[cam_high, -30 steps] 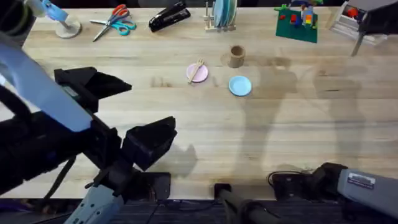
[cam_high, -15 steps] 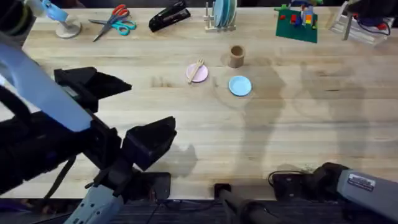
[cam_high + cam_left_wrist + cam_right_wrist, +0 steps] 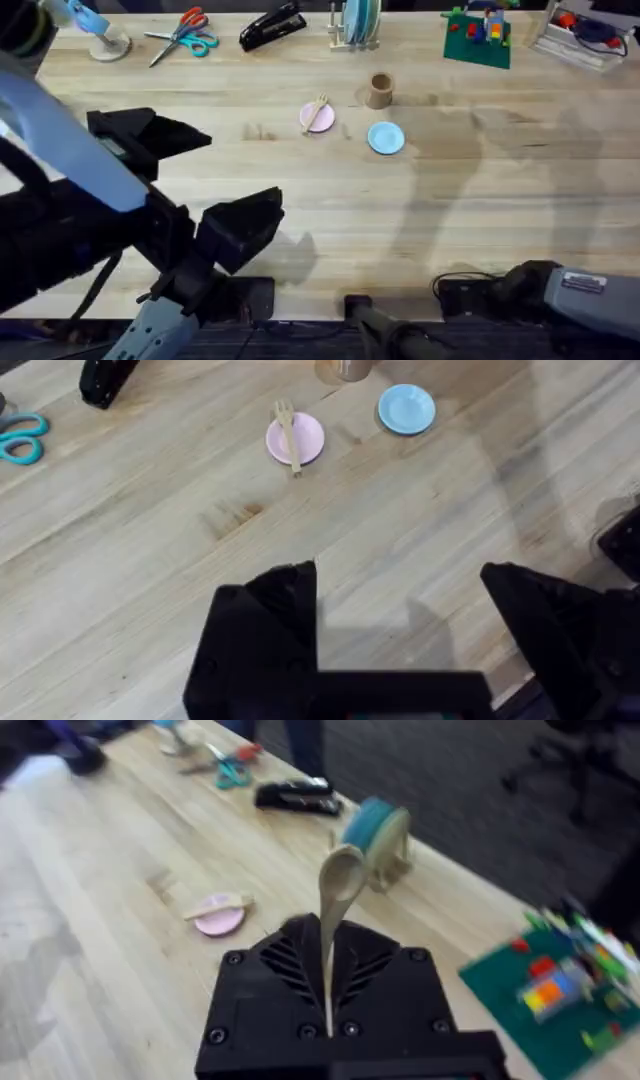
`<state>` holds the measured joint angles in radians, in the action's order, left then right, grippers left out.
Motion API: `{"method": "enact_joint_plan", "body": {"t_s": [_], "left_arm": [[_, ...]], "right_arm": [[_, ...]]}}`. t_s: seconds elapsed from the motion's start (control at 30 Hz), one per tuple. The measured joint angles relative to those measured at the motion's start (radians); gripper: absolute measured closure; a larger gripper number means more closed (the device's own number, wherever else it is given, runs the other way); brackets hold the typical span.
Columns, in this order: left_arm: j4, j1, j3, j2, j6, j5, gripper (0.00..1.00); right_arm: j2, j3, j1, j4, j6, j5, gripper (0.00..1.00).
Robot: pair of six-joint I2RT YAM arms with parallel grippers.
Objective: Pick up a utensil and set it on the pink plate, then put the other utensil in the container.
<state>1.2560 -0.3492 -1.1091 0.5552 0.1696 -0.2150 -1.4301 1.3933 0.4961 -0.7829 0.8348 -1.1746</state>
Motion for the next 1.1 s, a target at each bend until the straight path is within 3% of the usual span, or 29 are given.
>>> {"method": "enact_joint_plan", "body": {"t_s": [0.4, 1.1], "left_arm": [[0.000, 0.000, 0.000, 0.000, 0.000, 0.000, 0.006], [0.000, 0.000, 0.000, 0.000, 0.000, 0.000, 0.005]], "right_arm": [[-0.165, 0.000, -0.002, 0.019, 0.219, -0.248, 0.972], [-0.285, 0.000, -0.202, 0.259, 0.248, -0.270, 0.972]]}}
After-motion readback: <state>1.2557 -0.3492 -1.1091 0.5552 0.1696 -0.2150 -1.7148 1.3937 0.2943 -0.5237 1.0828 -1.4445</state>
